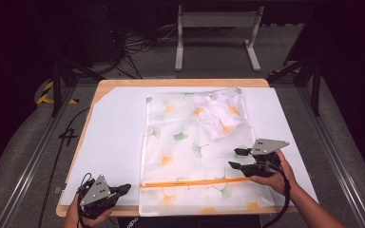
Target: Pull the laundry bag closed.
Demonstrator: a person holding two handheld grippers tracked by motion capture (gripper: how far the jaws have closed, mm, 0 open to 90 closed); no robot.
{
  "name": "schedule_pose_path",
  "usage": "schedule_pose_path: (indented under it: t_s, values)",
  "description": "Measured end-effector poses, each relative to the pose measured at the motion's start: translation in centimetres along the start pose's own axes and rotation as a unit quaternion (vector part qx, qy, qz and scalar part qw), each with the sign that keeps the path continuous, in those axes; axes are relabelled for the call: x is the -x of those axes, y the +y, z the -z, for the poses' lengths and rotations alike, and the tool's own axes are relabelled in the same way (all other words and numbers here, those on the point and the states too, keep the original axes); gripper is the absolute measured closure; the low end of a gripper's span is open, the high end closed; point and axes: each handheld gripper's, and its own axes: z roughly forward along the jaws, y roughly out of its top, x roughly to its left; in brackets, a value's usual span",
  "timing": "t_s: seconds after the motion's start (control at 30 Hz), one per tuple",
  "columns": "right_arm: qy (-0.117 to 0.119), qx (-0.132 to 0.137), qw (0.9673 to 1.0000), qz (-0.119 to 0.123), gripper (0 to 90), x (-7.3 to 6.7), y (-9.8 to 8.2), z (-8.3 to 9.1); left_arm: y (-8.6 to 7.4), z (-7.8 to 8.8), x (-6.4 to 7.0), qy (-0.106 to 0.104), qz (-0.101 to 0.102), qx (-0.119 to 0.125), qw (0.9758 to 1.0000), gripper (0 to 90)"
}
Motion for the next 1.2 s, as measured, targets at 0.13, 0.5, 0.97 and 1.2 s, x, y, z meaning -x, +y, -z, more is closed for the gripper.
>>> schedule_pose_path:
  t_s: [0.13,0.5,0.97,1.2]
  values:
    - [0.022,-0.006,0.9995,0.021,49.1,-0.8,1.9,-2.0,0.0,-0.3,0.3,-0.010,-0.003,-0.005,0.9999,90.0]
    - [0.075,-0.024,0.9947,0.066,51.3,-3.4,5.5,-7.0,0.3,-1.6,1.1,-0.037,-0.013,-0.012,0.9991,90.0]
    - [0.131,-0.043,0.9854,0.100,53.3,-6.3,8.4,-11.9,0.2,-3.4,1.9,-0.066,-0.023,-0.041,0.9967,89.8]
    - [0.168,-0.052,0.9775,0.117,58.2,-7.9,10.0,-14.0,0.0,-3.9,1.7,-0.068,-0.023,-0.052,0.9961,88.9]
